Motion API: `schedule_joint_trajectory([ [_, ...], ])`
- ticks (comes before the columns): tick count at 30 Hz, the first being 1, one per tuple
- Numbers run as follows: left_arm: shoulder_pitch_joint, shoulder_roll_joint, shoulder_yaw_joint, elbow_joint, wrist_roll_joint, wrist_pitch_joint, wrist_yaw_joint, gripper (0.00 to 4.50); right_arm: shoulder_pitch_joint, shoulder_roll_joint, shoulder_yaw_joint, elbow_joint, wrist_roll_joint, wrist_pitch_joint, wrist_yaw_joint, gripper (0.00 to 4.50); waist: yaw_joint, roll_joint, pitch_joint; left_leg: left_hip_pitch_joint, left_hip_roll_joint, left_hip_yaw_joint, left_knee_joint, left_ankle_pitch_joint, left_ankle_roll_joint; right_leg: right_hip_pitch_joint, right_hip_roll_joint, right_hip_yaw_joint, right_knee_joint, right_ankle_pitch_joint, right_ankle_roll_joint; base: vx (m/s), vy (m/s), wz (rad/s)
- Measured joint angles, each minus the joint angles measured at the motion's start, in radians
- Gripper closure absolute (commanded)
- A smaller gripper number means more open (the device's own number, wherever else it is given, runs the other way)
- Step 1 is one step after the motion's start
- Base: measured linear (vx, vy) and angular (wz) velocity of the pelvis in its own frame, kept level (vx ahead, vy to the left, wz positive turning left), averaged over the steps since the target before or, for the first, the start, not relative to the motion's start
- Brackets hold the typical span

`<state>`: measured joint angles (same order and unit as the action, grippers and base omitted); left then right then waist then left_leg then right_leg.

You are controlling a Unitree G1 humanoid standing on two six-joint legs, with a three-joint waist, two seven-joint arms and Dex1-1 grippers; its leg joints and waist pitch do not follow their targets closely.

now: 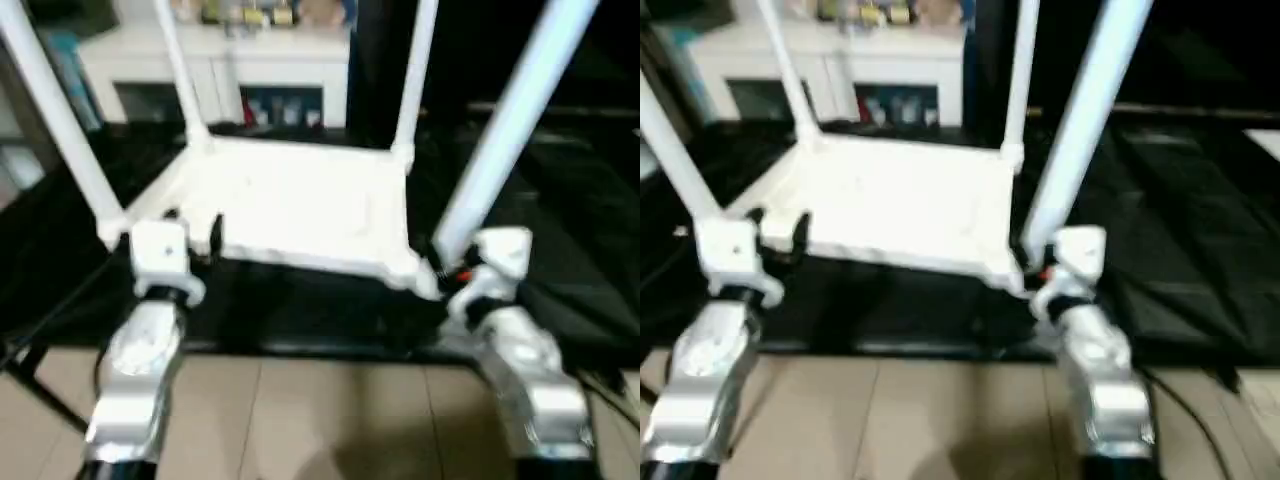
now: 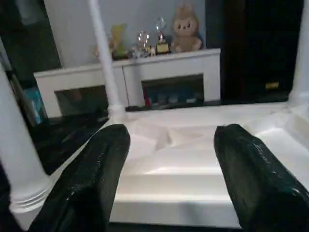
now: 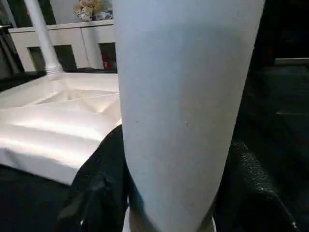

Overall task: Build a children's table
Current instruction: Pick table leg

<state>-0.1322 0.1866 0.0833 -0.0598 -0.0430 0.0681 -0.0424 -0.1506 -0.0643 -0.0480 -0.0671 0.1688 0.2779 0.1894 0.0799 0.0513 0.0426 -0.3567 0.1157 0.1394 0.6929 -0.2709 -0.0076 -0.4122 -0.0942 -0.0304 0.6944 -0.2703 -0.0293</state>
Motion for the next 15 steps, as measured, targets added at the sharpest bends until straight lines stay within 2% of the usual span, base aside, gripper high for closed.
schedule_joint_trajectory([
  [1, -0.002, -0.002, -0.001, 0.0, 0.003, -0.001, 0.0, 1.22, -0.002, -0.002, -0.001, -0.003, 0.0, 0.0, -0.004, 2.59, -0.007, -0.004, -0.003, -0.003, -0.008, 0.002, -0.006, 0.004, 0.007, 0.024, 0.012, -0.027, -0.024, 0.026, -0.015, -0.068, 0.162, 0.03],
  [2, -0.002, -0.005, -0.005, 0.001, 0.005, -0.001, 0.0, 1.22, -0.002, -0.009, -0.005, -0.008, 0.0, 0.0, -0.006, 2.59, -0.011, -0.004, -0.004, -0.007, -0.01, 0.002, -0.006, 0.006, 0.009, 0.034, 0.012, -0.024, -0.044, 0.053, -0.011, -0.068, 0.162, 0.03],
  [3, -0.002, -0.008, -0.014, 0.001, 0.01, -0.001, 0.0, 1.22, -0.003, -0.013, -0.009, -0.009, 0.0, 0.0, -0.006, 2.59, -0.014, 0.0, -0.004, -0.009, -0.011, 0.003, -0.007, 0.006, 0.009, 0.039, 0.01, -0.024, -0.056, 0.063, 0.0, -0.062, 0.123, 0.11],
  [4, -0.002, -0.01, -0.016, 0.001, 0.016, -0.001, 0.0, 1.22, -0.003, -0.013, -0.01, -0.007, 0.0, 0.0, -0.006, 2.59, -0.02, 0.011, 0.0, -0.009, -0.011, 0.0, -0.008, 0.006, 0.009, 0.046, 0.011, -0.025, -0.067, 0.066, 0.006, -0.065, 0.092, 0.07],
  [5, -0.002, -0.009, -0.015, 0.001, 0.019, -0.003, 0.001, 1.22, -0.003, -0.011, -0.009, -0.007, 0.0, 0.0, -0.005, 2.59, -0.025, 0.015, 0.002, -0.009, -0.011, -0.002, -0.009, 0.006, 0.008, 0.048, 0.011, -0.028, -0.07, 0.063, 0.01, -0.065, 0.092, 0.07],
  [8, -0.003, -0.015, -0.013, 0.001, 0.02, -0.003, 0.008, 1.22, -0.003, -0.015, -0.008, -0.007, 0.0, 0.0, -0.005, 2.59, -0.034, 0.008, 0.0, -0.009, -0.01, -0.002, -0.021, 0.007, 0.007, 0.048, 0.011, -0.03, -0.069, 0.063, 0.02, -0.018, 0.012, 0.02],
  [10, -0.004, -0.027, -0.014, 0.001, 0.019, -0.003, 0.008, 1.22, -0.006, -0.028, -0.011, -0.008, 0.0, 0.003, -0.005, 2.59, -0.031, -0.007, 0.0, -0.008, -0.012, 0.003, -0.031, 0.007, 0.007, 0.04, 0.005, -0.029, -0.075, 0.074, 0.05, -0.01, -0.092, 0.1],
  [11, -0.004, -0.033, -0.014, 0.001, 0.017, -0.003, 0.008, 1.22, -0.009, -0.034, -0.015, -0.008, 0.0, 0.005, -0.005, 2.59, -0.024, -0.012, 0.001, -0.012, -0.013, 0.004, -0.035, 0.007, 0.007, 0.033, 0.002, -0.03, -0.072, 0.074, 0.05, -0.005, -0.099, 0.05],
  [13, -0.01, -0.043, -0.016, 0.006, -0.001, 0.002, 0.002, 1.22, -0.012, -0.041, -0.023, -0.007, 0.0, 0.007, -0.004, 2.59, -0.016, -0.012, -0.001, -0.025, -0.01, 0.0, -0.042, 0.017, -0.003, 0.026, 0.002, -0.038, -0.068, 0.074, 0.05, 0.031, -0.074, -0.08],
  [15, -0.013, -0.043, -0.016, 0.007, -0.012, 0.003, -0.008, 1.22, -0.012, -0.046, -0.024, -0.007, 0.0, 0.008, 0.002, 2.59, -0.019, -0.009, -0.003, -0.028, -0.002, -0.001, -0.05, 0.045, -0.007, 0.022, 0.006, -0.044, -0.069, 0.074, 0.049, 0.018, -0.03, -0.05],
])
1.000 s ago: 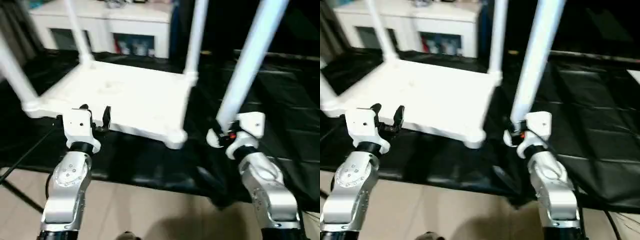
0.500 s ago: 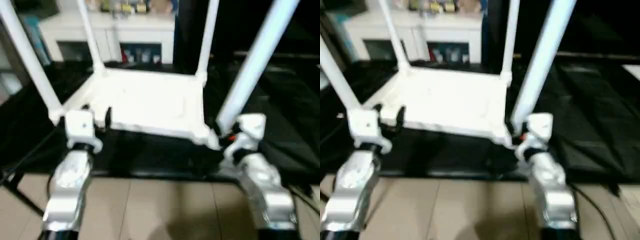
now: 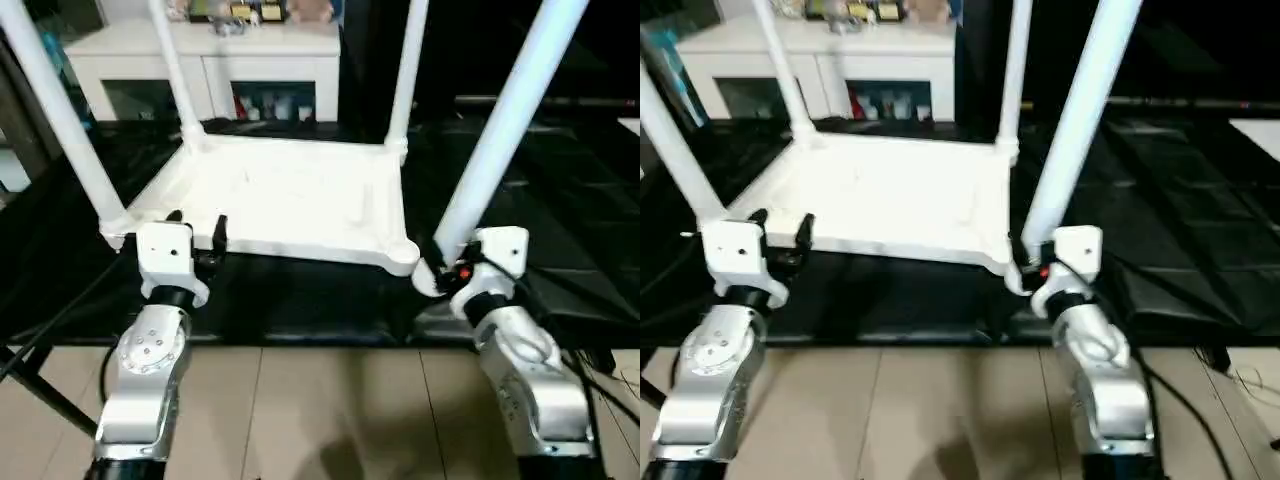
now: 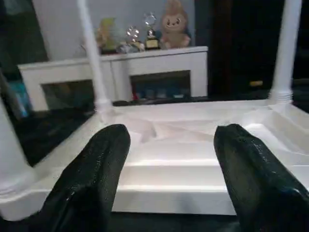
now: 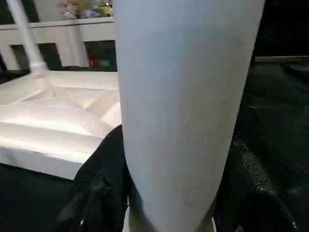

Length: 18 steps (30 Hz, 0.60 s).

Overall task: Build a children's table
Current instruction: Pick table leg

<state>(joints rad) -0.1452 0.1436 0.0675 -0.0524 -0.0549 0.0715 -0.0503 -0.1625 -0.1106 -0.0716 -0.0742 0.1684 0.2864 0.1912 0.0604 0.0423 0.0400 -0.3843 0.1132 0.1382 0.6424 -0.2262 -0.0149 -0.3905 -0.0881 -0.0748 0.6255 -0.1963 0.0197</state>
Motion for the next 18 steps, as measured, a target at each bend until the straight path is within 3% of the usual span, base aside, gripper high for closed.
schedule_joint_trajectory([
  [3, -0.003, 0.0, -0.004, 0.0, -0.008, 0.0, -0.012, 1.22, -0.007, 0.0, 0.004, 0.0, 0.0, 0.012, 0.009, 2.59, -0.002, -0.001, 0.0, 0.0, 0.004, 0.007, 0.0, 0.005, -0.003, -0.008, 0.004, 0.005, -0.001, 0.01, -0.011, 0.0, 0.0, 0.0],
  [4, 0.0, -0.003, -0.003, 0.0, -0.008, 0.0, -0.012, 1.22, -0.013, 0.0, 0.007, 0.003, 0.0, 0.018, 0.011, 2.59, 0.007, 0.0, 0.0, 0.012, 0.022, 0.034, 0.0, 0.004, -0.004, -0.015, 0.024, 0.029, -0.005, 0.011, -0.011, 0.014, -0.006, -0.34],
  [5, 0.002, -0.003, -0.002, 0.0, -0.008, 0.0, -0.012, 1.22, -0.018, 0.0, 0.012, 0.004, 0.0, 0.019, 0.012, 2.59, 0.009, 0.002, 0.001, 0.018, 0.027, 0.04, 0.0, 0.003, -0.006, -0.013, 0.032, 0.038, -0.009, 0.011, -0.011, 0.014, -0.006, -0.34],
  [7, 0.003, -0.003, -0.001, 0.0, -0.008, 0.0, -0.014, 1.22, -0.029, -0.003, 0.022, 0.003, 0.0, 0.019, 0.013, 2.59, 0.008, 0.0, 0.003, 0.047, 0.04, 0.066, -0.009, -0.007, -0.009, -0.007, 0.045, 0.054, -0.02, 0.011, -0.012, 0.049, 0.014, -0.57],
  [8, 0.006, -0.004, -0.001, 0.0, -0.009, 0.0, -0.015, 1.22, -0.029, -0.003, 0.022, 0.003, 0.0, 0.019, 0.013, 2.59, 0.003, 0.0, 0.004, 0.06, 0.043, 0.07, -0.01, -0.017, -0.013, -0.004, 0.044, 0.054, -0.021, 0.009, -0.014, 0.066, 0.02, -0.61],
  [9, 0.009, -0.004, 0.0, -0.001, -0.009, 0.0, -0.016, 1.22, -0.028, -0.004, 0.022, 0.003, 0.0, 0.019, 0.013, 2.59, -0.004, -0.002, 0.007, 0.075, 0.044, 0.072, -0.011, -0.027, -0.017, 0.001, 0.039, 0.048, -0.02, 0.007, -0.015, 0.081, 0.022, -0.73],
  [10, 0.015, -0.005, -0.001, -0.001, -0.01, 0.0, -0.02, 1.22, -0.025, -0.009, 0.021, 0.003, 0.0, 0.019, 0.013, 2.59, -0.017, -0.004, 0.012, 0.097, 0.045, 0.072, -0.012, -0.039, -0.025, 0.011, 0.027, 0.03, -0.02, 0.004, -0.019, 0.1, 0.026, -0.7],
  [11, 0.017, -0.006, -0.002, -0.001, -0.01, 0.0, -0.023, 1.22, -0.025, -0.012, 0.017, 0.003, 0.0, 0.019, 0.013, 2.59, -0.027, -0.009, 0.014, 0.097, 0.042, 0.06, -0.012, -0.046, -0.03, 0.026, 0.021, 0.017, -0.021, 0.003, -0.02, 0.1, 0.026, -0.7],
  [12, 0.017, -0.011, -0.006, -0.002, -0.011, 0.0, -0.025, 1.22, -0.023, -0.017, 0.01, 0.002, 0.0, 0.019, 0.015, 2.59, -0.035, -0.011, 0.013, 0.098, 0.04, 0.046, -0.014, -0.049, -0.034, 0.028, 0.017, 0.002, -0.025, 0.003, -0.02, 0.095, 0.003, -0.46],
  [13, 0.017, -0.026, -0.023, -0.007, -0.011, 0.0, -0.029, 1.22, -0.023, -0.029, -0.001, 0.002, 0.0, 0.018, 0.018, 2.59, -0.041, -0.019, 0.011, 0.096, 0.031, 0.027, -0.017, -0.051, -0.032, 0.025, 0.017, -0.002, -0.028, 0.002, -0.021, 0.092, -0.022, -0.25],
  [14, 0.017, -0.035, -0.037, -0.008, -0.011, 0.0, -0.032, 1.22, -0.023, -0.033, -0.015, 0.002, -0.001, 0.018, 0.017, 2.59, -0.042, -0.02, 0.011, 0.093, 0.025, 0.011, -0.016, -0.052, -0.03, 0.025, 0.019, -0.005, -0.028, 0.002, -0.022, 0.092, -0.022, -0.25],
  [16, 0.023, -0.036, -0.045, -0.009, -0.01, 0.0, -0.031, 1.22, -0.023, -0.04, -0.028, 0.002, -0.001, 0.018, 0.019, 2.59, -0.036, -0.019, 0.008, 0.083, 0.023, -0.006, -0.015, -0.054, -0.02, 0.025, 0.028, -0.003, -0.03, -0.002, -0.029, 0.118, -0.026, -0.09],
  [18, 0.027, -0.032, -0.037, -0.01, -0.009, 0.0, -0.03, 1.22, -0.024, -0.036, -0.021, 0.003, 0.0, 0.018, 0.029, 2.59, -0.026, -0.02, 0.004, 0.082, 0.021, -0.01, -0.02, -0.06, -0.021, 0.026, 0.03, -0.003, -0.035, -0.005, -0.033, 0.127, -0.012, 0.02],
])
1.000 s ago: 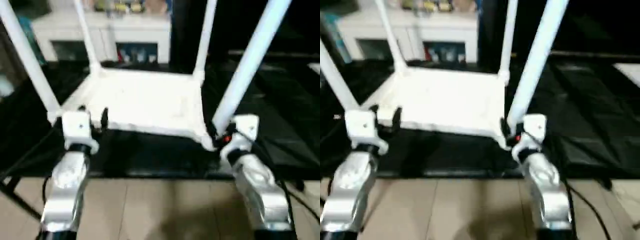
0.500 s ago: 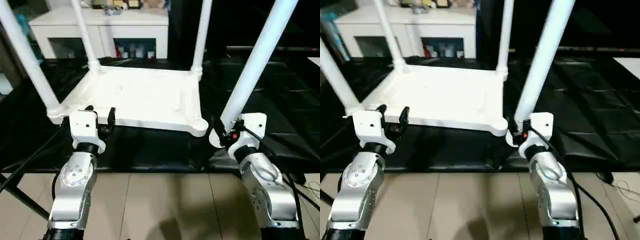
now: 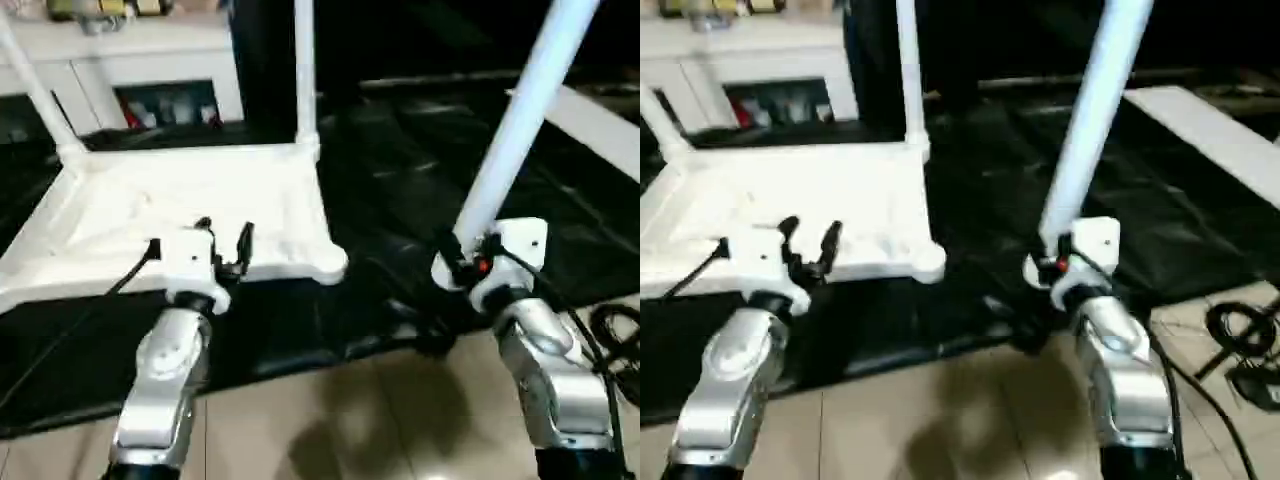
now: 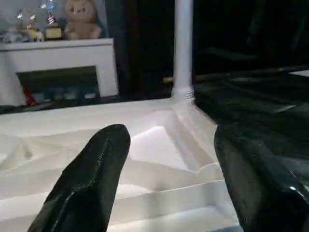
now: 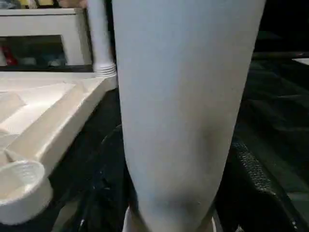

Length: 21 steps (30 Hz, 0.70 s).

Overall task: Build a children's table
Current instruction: Pick table leg

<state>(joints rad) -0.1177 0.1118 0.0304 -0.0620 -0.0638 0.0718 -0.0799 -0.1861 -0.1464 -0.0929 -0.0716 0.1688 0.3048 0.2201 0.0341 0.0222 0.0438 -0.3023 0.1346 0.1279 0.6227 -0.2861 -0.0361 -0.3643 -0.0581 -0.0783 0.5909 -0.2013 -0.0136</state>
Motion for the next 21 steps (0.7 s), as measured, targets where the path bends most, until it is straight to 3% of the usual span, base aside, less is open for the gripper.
schedule_joint_trajectory([
  [1, 0.004, 0.001, 0.009, 0.0, 0.0, 0.0, 0.001, 1.22, -0.004, 0.001, 0.015, 0.0, 0.001, 0.0, 0.007, 2.59, 0.004, -0.001, -0.002, 0.006, -0.001, -0.001, -0.004, -0.004, -0.001, 0.0, 0.0, 0.0, 0.002, -0.004, -0.01, 0.172, 0.006, 0.14],
  [5, 0.007, 0.006, 0.025, -0.001, 0.0, 0.0, 0.006, 1.22, -0.017, 0.004, 0.061, 0.0, 0.008, 0.0, 0.034, 2.59, 0.021, -0.003, -0.004, 0.008, -0.005, -0.005, -0.002, -0.022, 0.023, 0.001, -0.003, -0.008, 0.022, -0.04, -0.057, 0.15, 0.01, 0.12],
  [7, 0.007, 0.0, 0.021, -0.001, 0.001, 0.0, 0.007, 1.22, -0.016, -0.007, 0.061, 0.0, 0.007, 0.0, 0.044, 2.59, 0.039, -0.004, -0.005, 0.002, -0.007, -0.004, 0.011, -0.038, 0.052, 0.012, -0.001, 0.001, 0.024, -0.056, -0.042, 0.109, 0.013, 0.18],
  [10, 0.007, -0.001, 0.018, -0.002, 0.001, 0.0, 0.007, 1.22, -0.018, -0.018, 0.062, 0.001, 0.0, 0.0, 0.051, 2.59, 0.058, -0.004, -0.007, 0.007, -0.006, -0.011, 0.017, -0.048, 0.061, 0.025, 0.004, 0.009, 0.025, -0.071, -0.035, 0.123, 0.005, 0.19],
  [11, 0.008, -0.001, 0.02, -0.002, 0.001, 0.0, 0.007, 1.22, -0.021, -0.018, 0.068, 0.002, -0.006, 0.0, 0.051, 2.59, 0.053, -0.004, -0.007, 0.02, -0.006, -0.016, 0.007, -0.052, 0.043, 0.013, 0.004, 0.009, 0.039, -0.081, -0.051, 0.157, -0.013, 0.19],
  [13, 0.018, 0.003, 0.038, -0.003, 0.001, 0.001, 0.009, 1.22, -0.026, -0.009, 0.092, 0.002, -0.008, 0.0, 0.052, 2.59, 0.043, -0.009, -0.008, 0.034, -0.019, -0.024, 0.012, -0.064, 0.017, -0.016, -0.01, 0.013, 0.104, -0.101, -0.069, 0.122, -0.044, 0.1],
  [14, 0.02, 0.007, 0.04, -0.003, 0.001, 0.002, 0.01, 1.22, -0.026, -0.01, 0.099, 0.002, -0.009, 0.0, 0.053, 2.59, 0.038, -0.018, -0.01, 0.042, -0.03, -0.025, 0.014, -0.07, 0.016, -0.024, -0.022, 0.018, 0.109, -0.108, -0.053, 0.09, -0.051, 0.03],
  [15, 0.018, 0.008, 0.039, -0.005, 0.002, 0.002, 0.01, 1.22, -0.023, -0.017, 0.098, 0.003, -0.01, -0.001, 0.052, 2.59, 0.035, -0.029, -0.01, 0.037, -0.041, -0.022, 0.03, -0.08, 0.031, -0.01, -0.025, 0.038, 0.111, -0.115, 0.011, 0.076, -0.044, 0.07],
  [16, 0.013, -0.009, 0.026, -0.005, 0.002, 0.004, 0.009, 1.22, -0.008, -0.036, 0.087, 0.004, -0.013, -0.001, 0.052, 2.59, 0.046, -0.029, -0.005, 0.025, -0.044, -0.022, 0.077, -0.088, 0.1, 0.009, -0.009, 0.062, 0.106, -0.124, 0.004, 0.086, -0.009, 0.23],
  [17, 0.013, -0.02, 0.003, -0.007, 0.002, 0.005, 0.007, 1.22, -0.002, -0.045, 0.075, 0.011, -0.017, 0.0, 0.05, 2.59, 0.056, -0.025, -0.004, 0.0, -0.039, -0.028, 0.125, -0.079, 0.114, 0.028, 0.003, 0.074, 0.09, -0.123, 0.003, 0.086, -0.009, 0.23],
  [18, 0.014, -0.021, -0.008, -0.008, 0.002, 0.005, 0.006, 1.22, -0.003, -0.051, 0.063, 0.015, -0.021, 0.0, 0.049, 2.59, 0.066, -0.026, -0.002, -0.023, -0.04, -0.03, 0.159, -0.071, 0.098, 0.045, 0.008, 0.08, 0.078, -0.123, 0.003, 0.083, 0.011, 0.21],
  [19, 0.014, -0.017, -0.005, -0.01, 0.002, 0.006, 0.007, 1.22, -0.006, -0.052, 0.061, 0.013, -0.023, -0.001, 0.05, 2.59, 0.075, -0.017, -0.004, -0.051, -0.032, -0.035, 0.141, -0.052, 0.068, 0.071, 0.021, 0.077, 0.059, -0.123, 0.002, 0.078, 0.011, 0.13],
  [20, 0.014, -0.013, -0.001, -0.013, 0.002, 0.007, 0.007, 1.22, -0.011, -0.05, 0.063, 0.01, -0.023, -0.002, 0.05, 2.59, 0.084, -0.001, -0.006, -0.067, -0.016, -0.041, 0.09, -0.035, 0.044, 0.086, 0.036, 0.064, 0.049, -0.123, 0.002, 0.078, 0.011, 0.13],
  [21, 0.014, -0.01, 0.004, -0.017, 0.002, 0.007, 0.007, 1.22, -0.017, -0.046, 0.063, 0.005, -0.022, -0.003, 0.05, 2.59, 0.086, 0.024, -0.008, -0.073, 0.006, -0.042, 0.049, 0.023, 0.011, 0.099, 0.055, 0.047, 0.047, -0.128, 0.003, 0.102, 0.041, 0.04],
])
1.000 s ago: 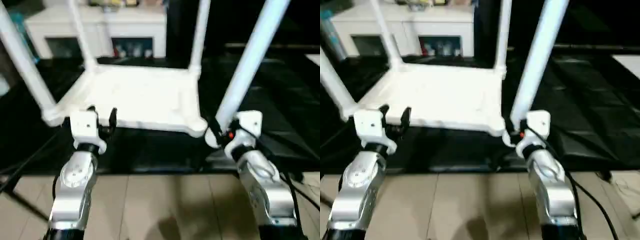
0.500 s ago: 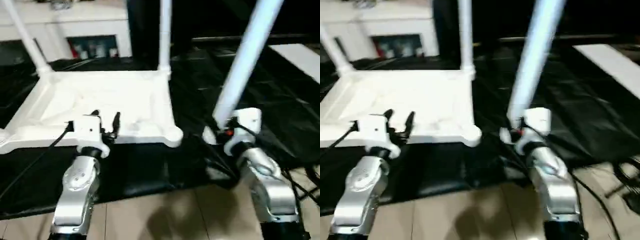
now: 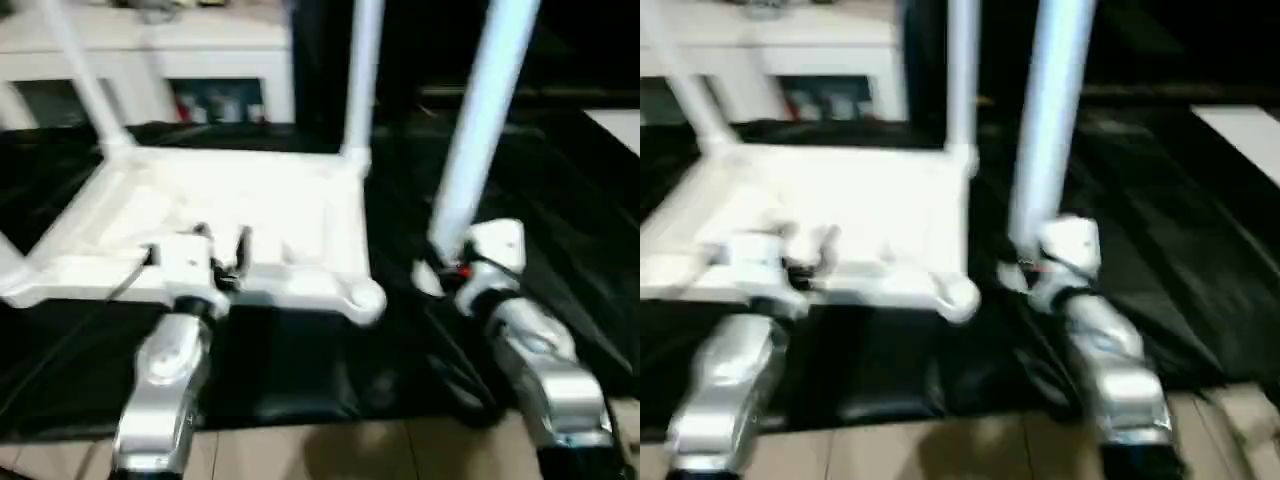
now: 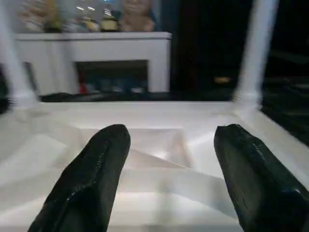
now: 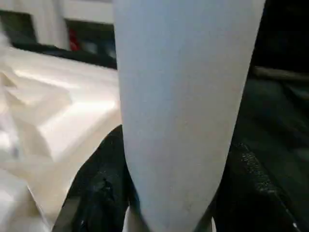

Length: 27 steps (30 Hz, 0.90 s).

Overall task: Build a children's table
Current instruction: Pick table leg

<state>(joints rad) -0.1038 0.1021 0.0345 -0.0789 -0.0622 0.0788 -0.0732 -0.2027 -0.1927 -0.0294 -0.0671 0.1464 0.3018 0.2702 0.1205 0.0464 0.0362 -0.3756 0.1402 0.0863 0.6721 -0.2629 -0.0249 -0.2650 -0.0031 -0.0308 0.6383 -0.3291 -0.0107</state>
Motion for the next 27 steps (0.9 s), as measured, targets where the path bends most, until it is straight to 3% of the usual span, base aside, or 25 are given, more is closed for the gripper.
schedule_joint_trajectory([
  [1, 0.012, 0.009, 0.014, 0.0, 0.0, 0.002, 0.0, 1.22, 0.001, 0.026, 0.01, 0.001, 0.001, 0.0, -0.001, 2.59, -0.003, 0.006, 0.002, 0.008, 0.005, -0.007, 0.004, -0.004, 0.005, 0.004, -0.004, -0.016, 0.006, -0.01, -0.004, 0.136, 0.058, -0.01],
  [2, 0.015, 0.015, 0.033, 0.002, 0.0, 0.003, 0.001, 1.22, -0.003, 0.037, 0.038, -0.001, 0.002, 0.0, 0.002, 2.59, -0.012, -0.006, -0.002, 0.012, -0.002, -0.009, -0.003, -0.006, 0.009, -0.016, -0.013, -0.021, 0.046, -0.021, -0.032, 0.136, 0.058, -0.01],
  [3, 0.015, 0.021, 0.041, 0.005, 0.0, 0.004, 0.002, 1.22, -0.005, 0.039, 0.052, -0.002, 0.004, 0.0, 0.003, 2.59, -0.017, -0.005, -0.001, 0.015, -0.005, -0.009, -0.003, -0.009, 0.014, -0.041, -0.021, -0.03, 0.097, -0.023, -0.029, 0.126, 0.038, 0.03],
  [4, 0.014, 0.02, 0.041, 0.005, 0.0, 0.004, 0.001, 1.22, -0.003, 0.034, 0.054, -0.002, 0.005, 0.0, 0.003, 2.59, -0.023, -0.005, -0.002, 0.019, -0.008, -0.006, -0.004, -0.013, 0.018, -0.076, -0.03, -0.031, 0.132, -0.021, -0.015, 0.08, 0.031, 0.05],
  [6, 0.014, 0.019, 0.039, 0.005, 0.0, 0.004, 0.001, 1.22, -0.003, 0.023, 0.053, -0.002, 0.004, 0.0, 0.002, 2.59, -0.034, -0.015, -0.001, 0.029, -0.015, 0.006, -0.006, -0.019, 0.019, -0.127, -0.051, -0.03, 0.125, -0.001, 0.02, 0.072, 0.014, 0.02],
  [7, 0.013, 0.019, 0.037, 0.004, 0.0, 0.004, 0.001, 1.22, -0.001, 0.02, 0.052, -0.002, 0.003, 0.0, 0.002, 2.59, -0.042, -0.035, 0.001, 0.04, -0.03, 0.016, -0.009, -0.022, 0.015, -0.144, -0.07, -0.02, 0.078, 0.018, 0.03, 0.07, -0.069, -0.05],
  [8, 0.013, 0.018, 0.034, 0.005, 0.0, 0.004, 0.001, 1.22, 0.002, 0.017, 0.05, -0.001, 0.001, 0.0, 0.002, 2.59, -0.043, -0.06, 0.003, 0.043, -0.045, 0.029, -0.007, -0.028, 0.011, -0.135, -0.083, 0.001, 0.048, 0.085, 0.026, 0.07, -0.069, -0.05],
  [9, 0.014, 0.002, 0.03, 0.008, 0.0, 0.006, 0.001, 1.22, 0.014, 0.006, 0.042, -0.001, -0.001, 0.0, 0.002, 2.59, -0.039, -0.061, 0.005, 0.044, -0.044, 0.026, 0.005, -0.039, 0.041, -0.127, -0.082, -0.004, 0.051, 0.071, 0.023, 0.047, -0.115, 0.09],
  [10, 0.011, -0.008, 0.001, 0.007, 0.0, 0.006, -0.002, 1.22, 0.022, -0.001, 0.033, 0.004, -0.003, 0.0, 0.0, 2.59, -0.03, -0.055, 0.004, 0.04, -0.041, 0.017, 0.029, -0.052, 0.078, -0.116, -0.082, -0.013, 0.043, 0.068, 0.019, 0.031, -0.105, 0.15],
  [11, 0.012, -0.009, -0.011, 0.005, 0.0, 0.006, -0.003, 1.22, 0.019, -0.002, 0.014, 0.005, -0.007, 0.0, -0.002, 2.59, -0.028, -0.051, 0.002, 0.029, -0.042, 0.014, 0.047, -0.052, 0.077, -0.106, -0.08, -0.015, 0.038, 0.065, 0.016, 0.031, -0.105, 0.15],
  [12, 0.012, -0.006, -0.01, 0.005, 0.0, 0.006, -0.003, 1.22, 0.013, 0.008, 0.002, 0.005, -0.004, -0.001, -0.004, 2.59, -0.026, -0.049, 0.003, 0.026, -0.039, 0.011, 0.045, -0.05, 0.074, -0.098, -0.074, -0.016, 0.035, 0.063, 0.014, 0.058, -0.066, 0.03],
  [13, 0.011, -0.003, -0.009, 0.005, 0.0, 0.006, -0.009, 1.22, 0.007, 0.017, -0.009, 0.004, 0.001, -0.002, -0.016, 2.59, -0.022, -0.028, 0.002, 0.025, -0.027, 0.007, 0.011, -0.041, 0.059, -0.082, -0.062, -0.026, 0.023, 0.062, 0.013, 0.081, 0.004, -0.01],
  [14, 0.011, -0.001, -0.008, 0.005, -0.004, 0.003, -0.02, 1.22, 0.006, 0.018, -0.013, 0.004, 0.001, -0.004, -0.025, 2.59, -0.019, -0.006, 0.001, 0.027, -0.013, 0.006, -0.002, -0.008, 0.018, -0.068, -0.053, -0.038, 0.013, 0.063, 0.012, 0.081, 0.004, -0.01],
  [15, 0.011, 0.006, -0.004, 0.005, -0.017, -0.001, -0.04, 1.22, 0.006, 0.026, -0.013, 0.005, 0.003, -0.004, -0.03, 2.59, -0.02, -0.004, -0.001, 0.031, -0.007, 0.009, -0.008, -0.007, -0.005, -0.063, -0.053, -0.04, 0.003, 0.063, 0.012, 0.094, 0.076, -0.02],
  [16, 0.01, 0.017, -0.005, 0.004, -0.042, -0.008, -0.085, 1.22, 0.002, 0.029, -0.002, 0.005, 0.011, -0.006, -0.029, 2.59, -0.025, -0.005, -0.005, 0.031, -0.007, 0.012, -0.016, -0.005, -0.005, -0.066, -0.053, -0.039, -0.007, 0.071, 0.003, 0.126, 0.075, 0.08],
  [18, 0.012, 0.038, -0.011, 0.005, -0.077, -0.008, -0.156, 1.22, -0.008, 0.037, 0.002, 0.005, 0.019, -0.006, -0.026, 2.59, -0.027, -0.008, -0.006, 0.022, -0.011, 0.015, -0.011, -0.008, 0.003, -0.081, -0.058, -0.034, -0.004, 0.069, 0.002, 0.125, 0.069, 0.1],
  [21, -0.012, 0.108, -0.086, 0.014, -0.14, -0.018, -0.362, 1.22, -0.027, 0.016, -0.009, 0.005, 0.063, -0.006, 0.023, 2.59, -0.022, -0.011, -0.008, -0.003, -0.021, 0.016, 0.003, -0.008, 0.003, -0.108, -0.057, -0.006, 0.019, 0.071, 0.013, 0.048, 0.038, 0.0],
  [23, -0.054, 0.143, -0.148, 0.032, -0.162, -0.009, -0.491, 1.22, -0.029, 0.001, -0.024, 0.005, 0.119, 0.01, 0.096, 2.59, -0.018, -0.01, -0.008, -0.016, -0.023, 0.019, 0.005, -0.005, -0.002, -0.12, -0.058, 0.002, 0.024, 0.071, 0.029, 0.0, 0.0, 0.0],
  [25, -0.092, 0.194, -0.186, 0.065, -0.165, 0.001, -0.607, 1.22, -0.027, -0.032, -0.024, -0.002, 0.171, 0.043, 0.179, 2.59, -0.016, -0.008, -0.007, -0.014, -0.021, 0.021, -0.001, -0.001, -0.008, -0.121, -0.058, 0.003, 0.025, 0.072, 0.031, -0.031, -0.017, 0.0],
  [27, -0.122, 0.233, -0.21, 0.1, -0.165, 0.006, -0.699, 1.22, -0.025, -0.086, -0.023, -0.013, 0.196, 0.065, 0.248, 2.59, -0.017, 0.0, -0.004, -0.006, -0.016, 0.027, -0.006, 0.003, -0.009, -0.117, -0.058, 0.003, 0.024, 0.072, 0.023, -0.068, -0.037, 0.0],
])
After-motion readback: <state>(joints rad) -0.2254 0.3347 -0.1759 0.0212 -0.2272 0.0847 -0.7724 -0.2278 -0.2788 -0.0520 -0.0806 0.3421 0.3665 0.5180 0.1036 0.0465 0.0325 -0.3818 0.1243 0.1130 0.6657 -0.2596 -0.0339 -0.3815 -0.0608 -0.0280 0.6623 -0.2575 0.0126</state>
